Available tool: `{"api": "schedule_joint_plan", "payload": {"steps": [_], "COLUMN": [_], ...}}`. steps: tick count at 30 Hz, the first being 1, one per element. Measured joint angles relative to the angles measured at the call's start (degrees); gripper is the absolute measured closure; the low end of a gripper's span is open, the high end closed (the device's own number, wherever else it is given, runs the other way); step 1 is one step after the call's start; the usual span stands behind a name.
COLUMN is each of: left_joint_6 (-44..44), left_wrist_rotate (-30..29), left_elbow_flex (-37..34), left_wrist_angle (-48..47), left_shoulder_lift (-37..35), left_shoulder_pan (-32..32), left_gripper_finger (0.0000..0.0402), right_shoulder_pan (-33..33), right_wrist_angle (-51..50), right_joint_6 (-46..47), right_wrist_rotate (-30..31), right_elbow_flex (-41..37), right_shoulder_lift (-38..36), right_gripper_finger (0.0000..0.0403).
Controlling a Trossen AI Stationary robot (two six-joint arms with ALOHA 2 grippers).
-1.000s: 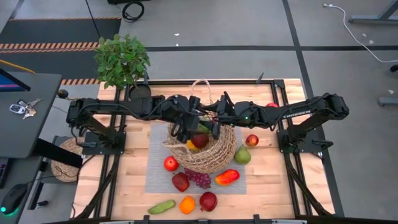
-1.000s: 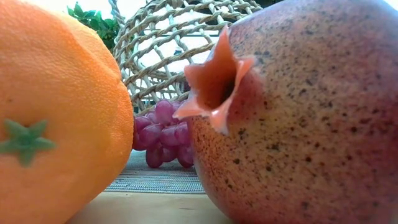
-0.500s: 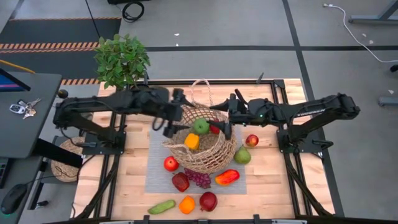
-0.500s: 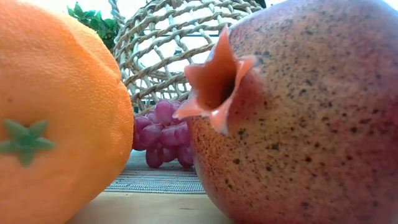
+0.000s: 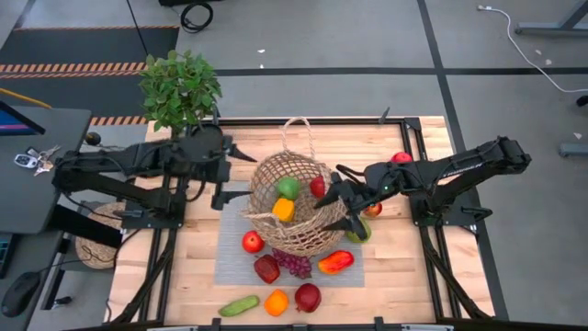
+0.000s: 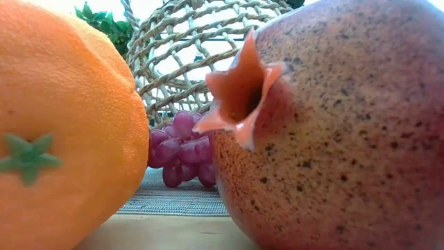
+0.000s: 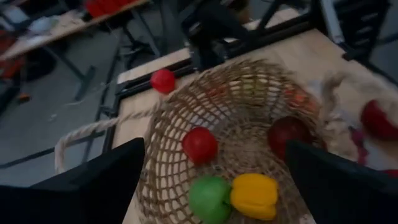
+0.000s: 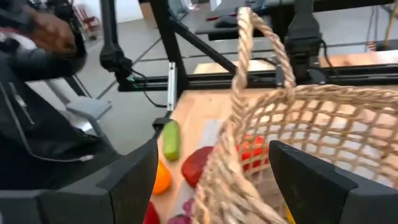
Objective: Build produce basket
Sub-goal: Put the red apple into the basket
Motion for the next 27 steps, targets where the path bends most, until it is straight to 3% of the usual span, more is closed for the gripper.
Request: {"api": "schedule_joint_plan", "payload": {"steps": [4, 12, 15, 20, 27], "left_joint_6": [-4.10, -8.45, -10.21, -14.01, -18.84], "left_wrist_rotate": [-2.37, -3.23, -3.31, -3.31, -4.02], "left_elbow_flex": [-8.99, -21.88, -26.42, -33.15, -43.86], "left_wrist_angle": [8.82, 19.30, 22.16, 24.55, 29.95], "left_shoulder_lift": [-6.41, -17.74, -21.59, -28.08, -39.42], "left_shoulder_pan": [-1.61, -4.23, -5.00, -5.32, -5.32], "left_gripper_finger": [0.0010, 0.0010, 0.0010, 0.0010, 0.0010], "right_shoulder_pan": [2.62, 4.74, 5.66, 7.87, 6.46], "right_wrist_angle": [-0.28, -2.13, -10.01, -23.57, -34.19], "right_joint_6": [1.27, 4.16, 4.76, 4.22, 7.20], "right_wrist_rotate": [0.21, 7.11, 8.62, 16.80, 15.56], "right_elbow_flex": [0.00, 0.26, 4.10, 9.36, 11.32], "right_shoulder_lift": [-0.09, 0.03, -0.71, -0.87, -1.94], "right_gripper_finger": [0.0093, 0.0093, 0.0093, 0.0093, 0.0093]}}
